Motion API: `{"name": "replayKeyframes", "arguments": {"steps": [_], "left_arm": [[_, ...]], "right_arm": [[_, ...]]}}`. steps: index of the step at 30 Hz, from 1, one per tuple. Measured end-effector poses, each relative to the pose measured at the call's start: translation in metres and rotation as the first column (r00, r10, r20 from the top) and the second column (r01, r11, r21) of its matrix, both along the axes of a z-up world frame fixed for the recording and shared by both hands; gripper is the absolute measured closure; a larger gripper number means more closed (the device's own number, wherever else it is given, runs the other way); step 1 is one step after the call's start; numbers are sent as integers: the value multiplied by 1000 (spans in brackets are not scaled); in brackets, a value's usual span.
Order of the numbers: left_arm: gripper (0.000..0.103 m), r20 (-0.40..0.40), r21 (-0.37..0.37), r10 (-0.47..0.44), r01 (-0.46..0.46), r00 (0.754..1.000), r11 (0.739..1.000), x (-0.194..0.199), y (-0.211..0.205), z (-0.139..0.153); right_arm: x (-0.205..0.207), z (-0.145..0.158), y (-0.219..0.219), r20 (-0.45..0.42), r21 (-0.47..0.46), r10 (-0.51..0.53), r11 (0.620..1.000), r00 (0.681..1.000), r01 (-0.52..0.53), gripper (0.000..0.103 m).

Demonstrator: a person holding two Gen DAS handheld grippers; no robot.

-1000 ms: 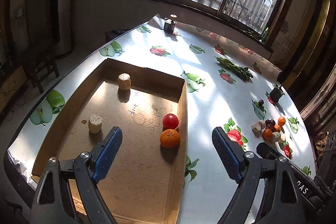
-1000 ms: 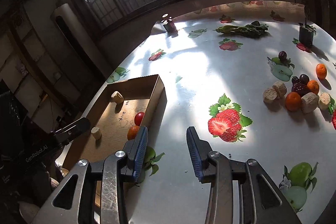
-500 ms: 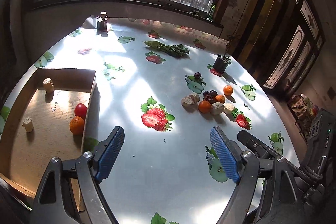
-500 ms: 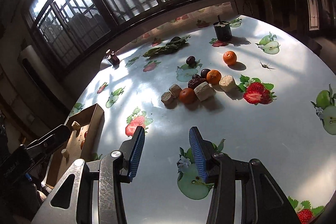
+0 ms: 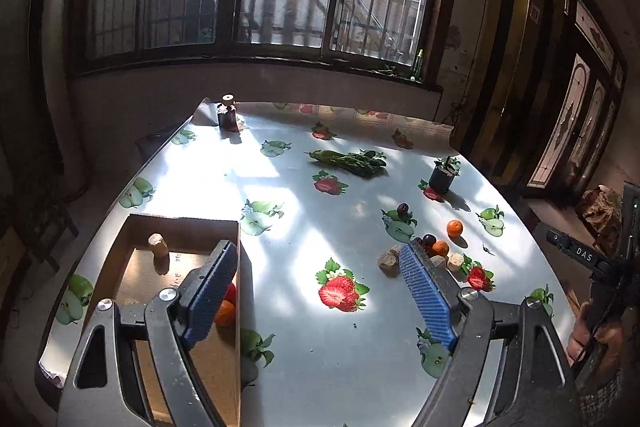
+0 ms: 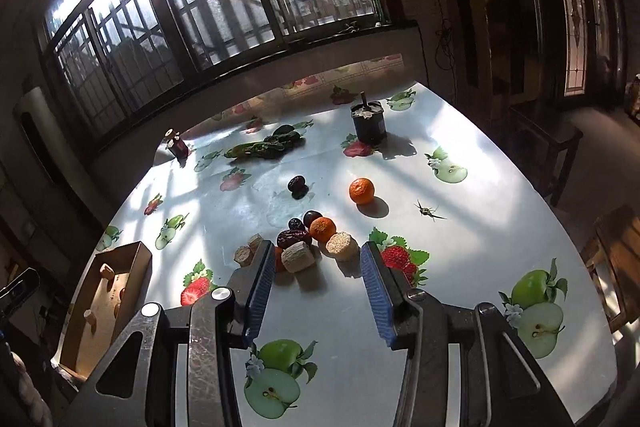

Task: Organize fruits
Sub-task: 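Move both open tools back to the fruit cluster, then grasp a beige round piece with left tool while right tool grasps a beige block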

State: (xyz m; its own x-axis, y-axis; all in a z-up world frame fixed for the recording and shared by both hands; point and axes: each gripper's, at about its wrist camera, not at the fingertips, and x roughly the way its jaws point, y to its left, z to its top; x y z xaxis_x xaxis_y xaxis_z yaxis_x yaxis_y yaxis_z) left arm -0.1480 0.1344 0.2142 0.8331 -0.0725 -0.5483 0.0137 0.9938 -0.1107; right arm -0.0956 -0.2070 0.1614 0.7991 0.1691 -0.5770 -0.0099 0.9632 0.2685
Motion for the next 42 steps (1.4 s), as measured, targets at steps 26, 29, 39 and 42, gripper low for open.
{"name": "replayKeyframes", "arguments": {"steps": [26,29,39,42], "left_arm": [[56,-401,-234,-220,132,889,963,194,-76,-187],[56,-402,-286,-255,144,879,948,203,-85,-198],[74,-339,-231,-313,244,887,942,196,-107,-199],[74,-334,-258,-322,242,886,935,193,-98,-201]], "right_arm": [[108,-126,19,-225,-86,191,973,955,-215,60],[113,-131,21,-235,-84,192,972,953,-217,60],[117,-140,30,-252,-84,183,974,950,-210,74],[116,-138,23,-245,-62,172,979,954,-192,75]]}}
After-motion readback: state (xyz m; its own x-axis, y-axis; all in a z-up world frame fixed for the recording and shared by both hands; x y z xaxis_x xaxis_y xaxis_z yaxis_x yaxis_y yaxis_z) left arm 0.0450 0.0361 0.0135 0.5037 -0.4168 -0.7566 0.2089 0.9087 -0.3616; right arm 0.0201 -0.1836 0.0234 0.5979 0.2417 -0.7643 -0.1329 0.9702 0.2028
